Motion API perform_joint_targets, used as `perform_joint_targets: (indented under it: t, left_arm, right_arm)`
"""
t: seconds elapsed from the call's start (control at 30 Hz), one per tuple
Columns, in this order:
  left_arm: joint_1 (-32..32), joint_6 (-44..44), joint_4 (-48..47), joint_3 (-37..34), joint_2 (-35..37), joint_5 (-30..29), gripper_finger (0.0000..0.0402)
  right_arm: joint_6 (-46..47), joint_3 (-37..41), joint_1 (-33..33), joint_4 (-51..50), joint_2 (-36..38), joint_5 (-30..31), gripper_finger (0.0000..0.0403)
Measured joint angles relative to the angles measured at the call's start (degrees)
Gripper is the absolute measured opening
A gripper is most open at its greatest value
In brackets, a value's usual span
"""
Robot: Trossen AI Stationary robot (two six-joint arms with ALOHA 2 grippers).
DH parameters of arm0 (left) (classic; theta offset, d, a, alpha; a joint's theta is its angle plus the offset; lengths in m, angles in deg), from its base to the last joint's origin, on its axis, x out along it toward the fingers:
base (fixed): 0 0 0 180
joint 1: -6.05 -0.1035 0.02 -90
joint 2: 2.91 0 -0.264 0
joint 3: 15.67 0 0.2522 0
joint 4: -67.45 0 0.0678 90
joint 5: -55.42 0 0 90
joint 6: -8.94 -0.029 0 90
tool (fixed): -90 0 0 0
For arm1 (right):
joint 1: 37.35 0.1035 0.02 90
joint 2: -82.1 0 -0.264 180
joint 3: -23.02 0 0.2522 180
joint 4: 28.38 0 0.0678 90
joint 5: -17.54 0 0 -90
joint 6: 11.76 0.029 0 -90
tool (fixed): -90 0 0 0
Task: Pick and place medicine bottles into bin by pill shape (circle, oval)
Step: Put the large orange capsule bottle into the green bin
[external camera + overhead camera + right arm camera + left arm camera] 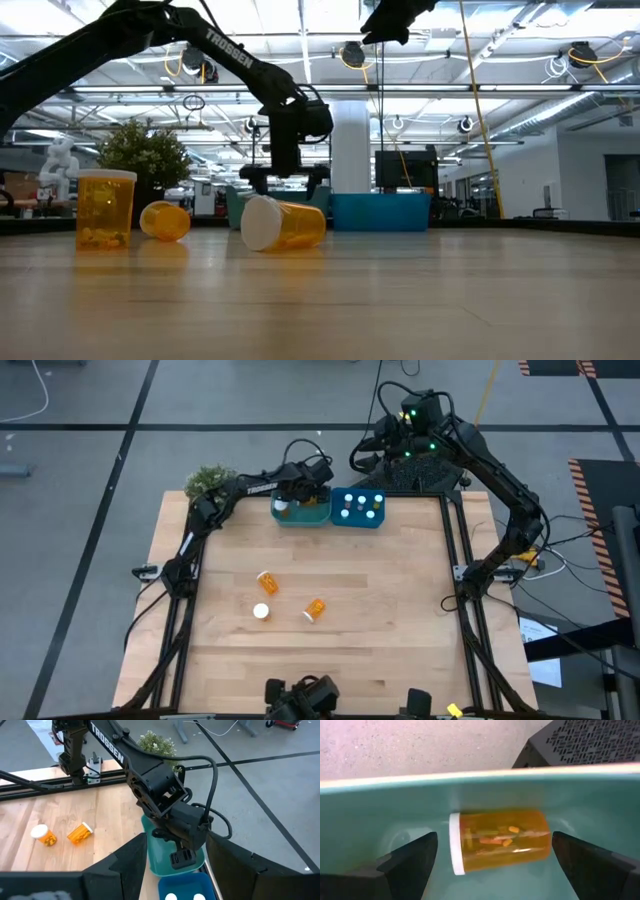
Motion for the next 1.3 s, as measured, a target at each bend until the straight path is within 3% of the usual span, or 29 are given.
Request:
perform_joint_targets:
  t: [0.97, 1.3]
  left_arm:
    - [-0.15, 1.30, 0.14, 0.07, 0.04, 2.38, 0.0395]
    - [-0.15, -0.07, 0.45, 0.07, 0.04, 2.38, 0.0320]
  right_arm:
    - [-0.02, -0.01, 0.00, 0.78, 0.00, 0.20, 0.0196]
    - [-0.03, -0.02, 0.00, 0.78, 0.00, 0.20, 0.0196]
